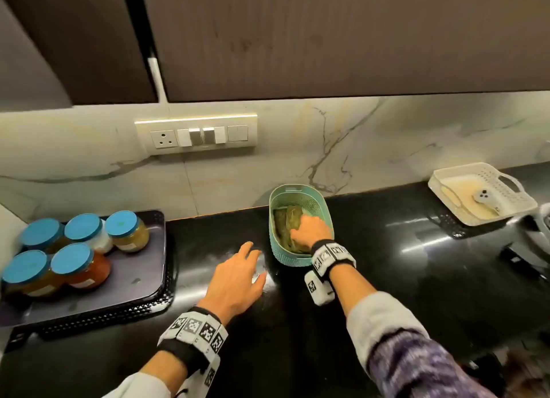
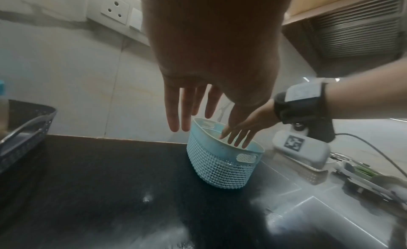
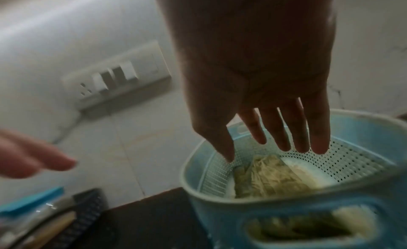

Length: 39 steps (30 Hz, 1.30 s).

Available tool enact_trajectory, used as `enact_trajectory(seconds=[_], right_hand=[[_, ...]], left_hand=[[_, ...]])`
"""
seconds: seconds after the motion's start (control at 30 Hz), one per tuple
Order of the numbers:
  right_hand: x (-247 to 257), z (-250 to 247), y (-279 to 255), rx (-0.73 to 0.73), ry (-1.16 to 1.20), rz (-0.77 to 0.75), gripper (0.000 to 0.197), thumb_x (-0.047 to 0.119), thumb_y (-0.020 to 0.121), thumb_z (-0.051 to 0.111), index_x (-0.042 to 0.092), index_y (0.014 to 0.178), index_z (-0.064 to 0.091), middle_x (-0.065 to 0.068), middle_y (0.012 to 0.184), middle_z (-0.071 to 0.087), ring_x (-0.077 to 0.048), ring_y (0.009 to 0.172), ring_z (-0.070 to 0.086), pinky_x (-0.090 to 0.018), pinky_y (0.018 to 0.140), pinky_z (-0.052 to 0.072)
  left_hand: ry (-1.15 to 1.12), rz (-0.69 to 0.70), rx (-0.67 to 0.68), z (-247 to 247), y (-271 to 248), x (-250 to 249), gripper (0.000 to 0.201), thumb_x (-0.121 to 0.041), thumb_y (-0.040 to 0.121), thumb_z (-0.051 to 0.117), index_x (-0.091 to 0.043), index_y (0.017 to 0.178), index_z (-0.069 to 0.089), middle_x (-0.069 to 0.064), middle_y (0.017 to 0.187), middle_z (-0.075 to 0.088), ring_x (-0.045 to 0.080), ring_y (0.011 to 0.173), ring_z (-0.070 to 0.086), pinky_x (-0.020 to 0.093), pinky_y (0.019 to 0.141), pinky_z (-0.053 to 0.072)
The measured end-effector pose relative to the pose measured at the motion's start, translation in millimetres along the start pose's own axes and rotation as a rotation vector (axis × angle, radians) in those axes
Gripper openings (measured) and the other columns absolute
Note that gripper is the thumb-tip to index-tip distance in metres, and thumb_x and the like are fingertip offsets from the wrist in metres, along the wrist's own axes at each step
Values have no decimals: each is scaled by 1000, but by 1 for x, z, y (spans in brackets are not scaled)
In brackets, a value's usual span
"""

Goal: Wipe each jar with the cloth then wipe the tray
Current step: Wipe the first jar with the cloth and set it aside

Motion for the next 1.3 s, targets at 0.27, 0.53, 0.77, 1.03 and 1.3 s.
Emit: enact_trajectory(seconds=[0.27, 0.53, 0.77, 1.03, 1.3], right_hand=[[10, 69, 78, 242, -314, -34, 102, 51, 96, 56, 6, 161, -7, -27, 167, -11, -44, 156, -2, -53, 128, 5], [30, 81, 102, 75, -443, -111, 67, 14, 100, 50, -5, 156, 17, -39, 154, 31, -51, 141, 38, -55, 113, 40], [9, -14, 68, -173, -42, 3, 33, 16, 89, 63, 16, 121, 68, -15, 118, 70, -38, 113, 64, -44, 92, 52], [66, -45, -72, -301, 747, -109, 16, -6, 78, 55, 9, 76, 61, -7, 65, 61, -19, 63, 53, -34, 57, 39], [174, 73, -128, -94, 1096, -47, 29, 0, 92, 49, 18, 92, 71, 7, 79, 71, -13, 77, 66, -23, 70, 53]], left_hand=[[-32, -92, 25, 15, 16, 19, 49, -47, 102, 49, -23, 146, 46, -3, 163, 35, 26, 119, 65, 44, 91, 55], [-90, -146, 0, 18, 25, 35, 47, -43, 103, 52, -27, 147, 47, -7, 162, 36, 24, 117, 66, 37, 94, 50], [-147, -149, -32, 21, 16, 63, 41, -40, 101, 55, -24, 138, 60, -7, 142, 60, 23, 115, 67, 40, 94, 52], [-613, -324, -170, 4, -17, 116, 30, -41, 94, 69, -25, 119, 73, -15, 102, 74, 11, 86, 71, 36, 91, 55], [-1077, -229, -303, -16, -59, 112, 29, -5, 94, 66, -23, 116, 69, -4, 95, 73, 4, 74, 62, 18, 77, 53]])
Point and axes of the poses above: each hand's wrist, its own y-axis towards the middle knuckle, its own z-axis out of the palm, x = y × z, the point moved 9 cm from there along y, towards the middle knuckle
